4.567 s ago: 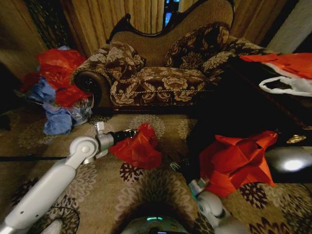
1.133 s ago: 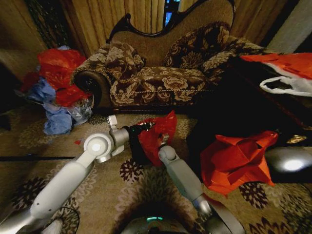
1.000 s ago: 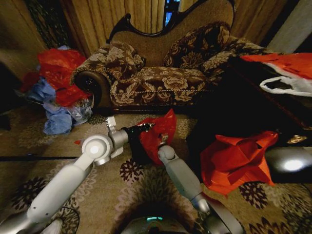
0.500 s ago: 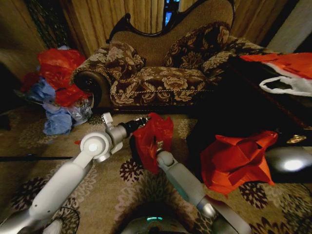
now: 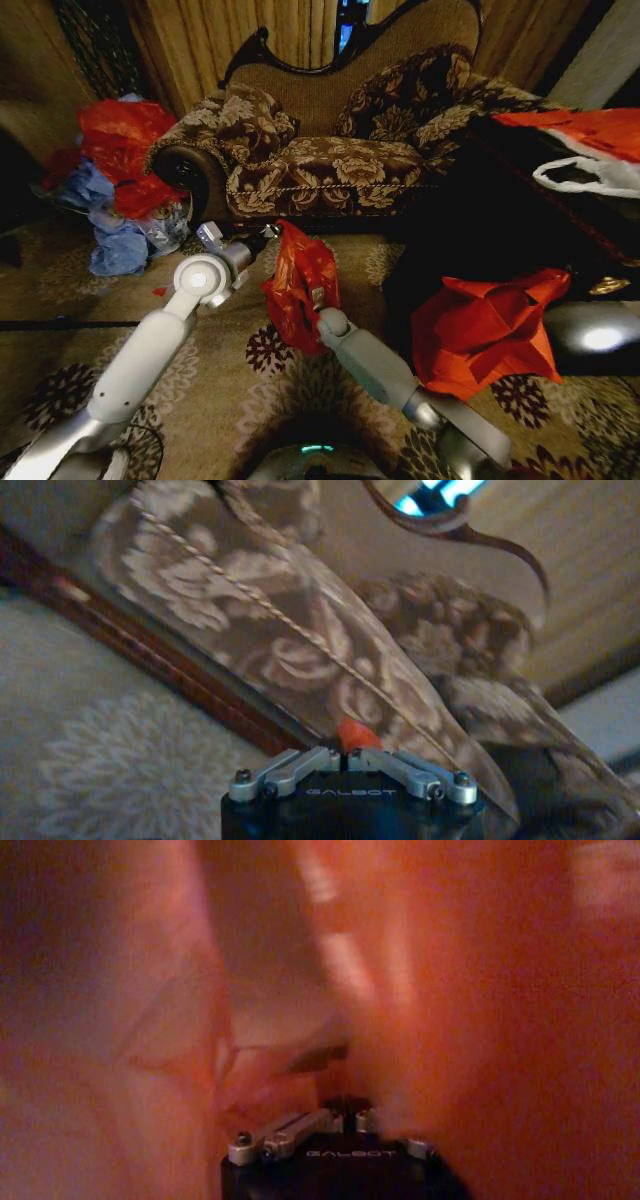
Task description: Place a garbage bag over the trash bin.
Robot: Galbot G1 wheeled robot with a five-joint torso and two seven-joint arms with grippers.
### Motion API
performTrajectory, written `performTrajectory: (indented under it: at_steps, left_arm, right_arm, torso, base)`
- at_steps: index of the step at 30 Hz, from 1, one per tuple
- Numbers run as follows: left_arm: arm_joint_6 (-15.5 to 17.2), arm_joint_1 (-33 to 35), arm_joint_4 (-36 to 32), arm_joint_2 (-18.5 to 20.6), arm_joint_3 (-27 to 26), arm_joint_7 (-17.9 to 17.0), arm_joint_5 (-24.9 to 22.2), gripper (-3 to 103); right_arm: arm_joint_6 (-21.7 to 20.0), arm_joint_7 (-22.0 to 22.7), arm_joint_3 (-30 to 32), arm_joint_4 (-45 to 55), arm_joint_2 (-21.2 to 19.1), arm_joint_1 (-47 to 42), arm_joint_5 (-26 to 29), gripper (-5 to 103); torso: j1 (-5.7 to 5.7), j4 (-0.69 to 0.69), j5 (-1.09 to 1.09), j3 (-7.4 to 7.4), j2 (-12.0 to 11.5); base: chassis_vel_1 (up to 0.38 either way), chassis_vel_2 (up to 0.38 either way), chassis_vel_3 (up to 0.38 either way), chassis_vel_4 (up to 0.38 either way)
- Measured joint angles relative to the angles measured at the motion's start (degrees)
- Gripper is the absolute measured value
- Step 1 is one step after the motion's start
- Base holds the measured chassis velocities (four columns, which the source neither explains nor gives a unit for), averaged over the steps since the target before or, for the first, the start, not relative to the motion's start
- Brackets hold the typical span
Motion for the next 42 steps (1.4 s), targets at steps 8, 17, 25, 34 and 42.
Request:
performTrajectory:
  at_steps: [8, 17, 25, 34, 42]
  left_arm:
    - [-1.7, -1.7, 6.7, -3.6, 0.3, -3.8, 5.1, 0]
    - [-2.5, -0.9, 11.5, -4.5, -1.2, -9.3, 9.0, 0]
    - [-2.5, 2.4, 11.6, -6.1, -3.6, -12.4, 11.9, 0]
    - [-0.6, 4.4, 11.3, -8.0, -3.5, -20.2, 12.8, 0]
    - [0.0, 5.6, 10.4, -9.0, -3.2, -23.8, 13.3, 0]
  right_arm:
    - [-7.6, 5.9, 2.5, -1.3, 0.8, 3.5, 10.1, 0]
    - [-13.9, 8.5, 1.9, -6.0, 2.6, 9.6, 13.7, 0]
    - [-16.5, 6.4, -1.6, -13.4, 7.0, 14.6, 14.6, 0]
    - [-17.5, 2.6, -2.7, -21.9, 10.3, 16.3, 12.4, 0]
    - [-17.3, -1.4, -2.9, -28.7, 10.4, 16.4, 7.9, 0]
  torso:
    - [0.00, -0.01, 0.00, 0.00, 0.0]
    - [0.01, 0.01, 0.00, 0.00, 0.0]
    - [0.00, 0.01, 0.00, 0.00, 0.0]
    - [0.00, 0.01, 0.00, 0.00, 0.0]
    - [0.00, -0.01, 0.00, 0.00, 0.0]
  base:
    - [0.000, 0.000, 0.000, 0.000]
    - [0.000, 0.000, 0.000, 0.000]
    - [0.000, 0.000, 0.000, 0.000]
    - [0.000, 0.000, 0.000, 0.000]
    - [0.000, 0.000, 0.000, 0.000]
